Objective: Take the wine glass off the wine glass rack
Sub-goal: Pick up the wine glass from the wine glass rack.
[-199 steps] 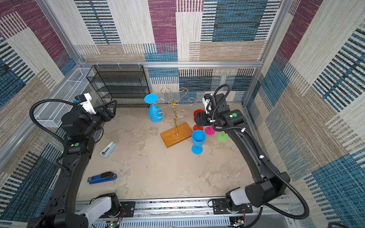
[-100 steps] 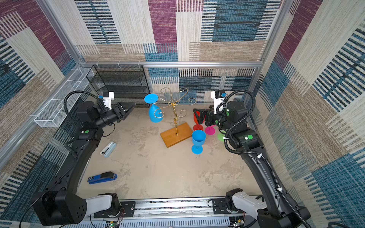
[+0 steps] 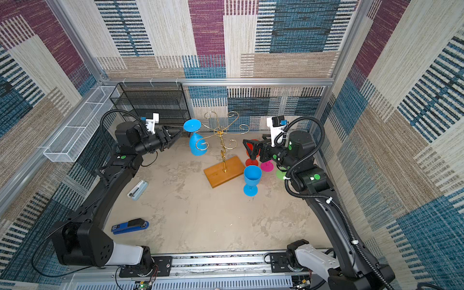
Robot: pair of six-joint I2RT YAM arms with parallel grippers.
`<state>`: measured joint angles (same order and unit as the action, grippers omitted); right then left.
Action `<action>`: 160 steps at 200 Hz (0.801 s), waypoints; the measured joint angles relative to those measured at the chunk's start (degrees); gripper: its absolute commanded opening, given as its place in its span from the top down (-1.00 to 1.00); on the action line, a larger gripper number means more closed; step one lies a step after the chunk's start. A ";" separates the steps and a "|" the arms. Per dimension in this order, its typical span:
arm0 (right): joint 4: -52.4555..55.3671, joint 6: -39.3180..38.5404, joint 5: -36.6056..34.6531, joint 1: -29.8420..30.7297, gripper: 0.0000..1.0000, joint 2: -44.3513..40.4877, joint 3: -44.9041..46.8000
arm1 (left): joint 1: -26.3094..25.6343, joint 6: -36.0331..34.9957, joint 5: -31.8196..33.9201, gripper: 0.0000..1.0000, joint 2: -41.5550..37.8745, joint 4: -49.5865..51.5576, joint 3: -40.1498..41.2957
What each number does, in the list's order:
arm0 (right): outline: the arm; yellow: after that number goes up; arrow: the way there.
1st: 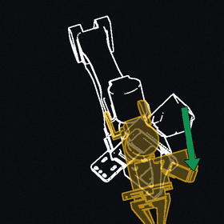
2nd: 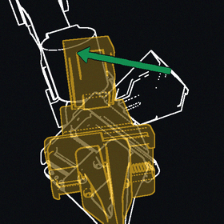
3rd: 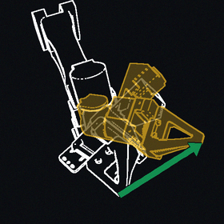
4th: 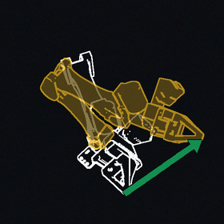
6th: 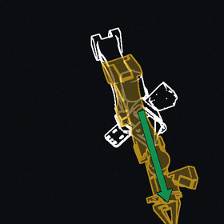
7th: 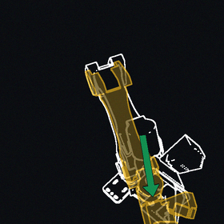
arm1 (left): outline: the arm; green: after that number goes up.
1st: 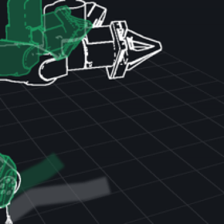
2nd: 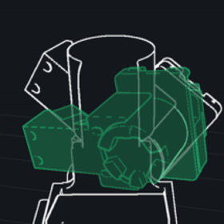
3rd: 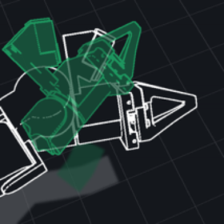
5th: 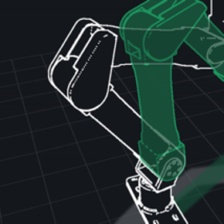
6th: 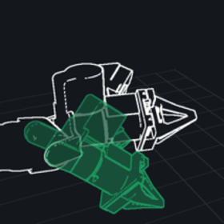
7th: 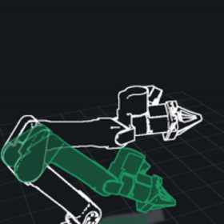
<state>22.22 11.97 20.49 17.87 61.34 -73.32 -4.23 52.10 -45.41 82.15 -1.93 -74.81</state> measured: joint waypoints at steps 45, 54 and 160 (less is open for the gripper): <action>-0.28 0.20 0.52 0.00 -0.99 -0.28 0.66 | -1.20 0.00 1.77 -0.09 2.89 -0.04 -1.57; -0.42 0.20 0.55 0.00 -0.99 -0.35 0.81 | -1.33 0.02 1.79 -0.08 3.17 -0.13 -1.60; -1.75 0.20 2.01 0.00 -0.99 -0.46 2.43 | -2.45 2.38 2.01 0.37 6.91 -3.32 -3.30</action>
<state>20.47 12.16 22.50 17.87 60.88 -70.89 -6.68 54.48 -43.40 89.06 -5.26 -78.11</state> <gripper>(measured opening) 0.993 0.350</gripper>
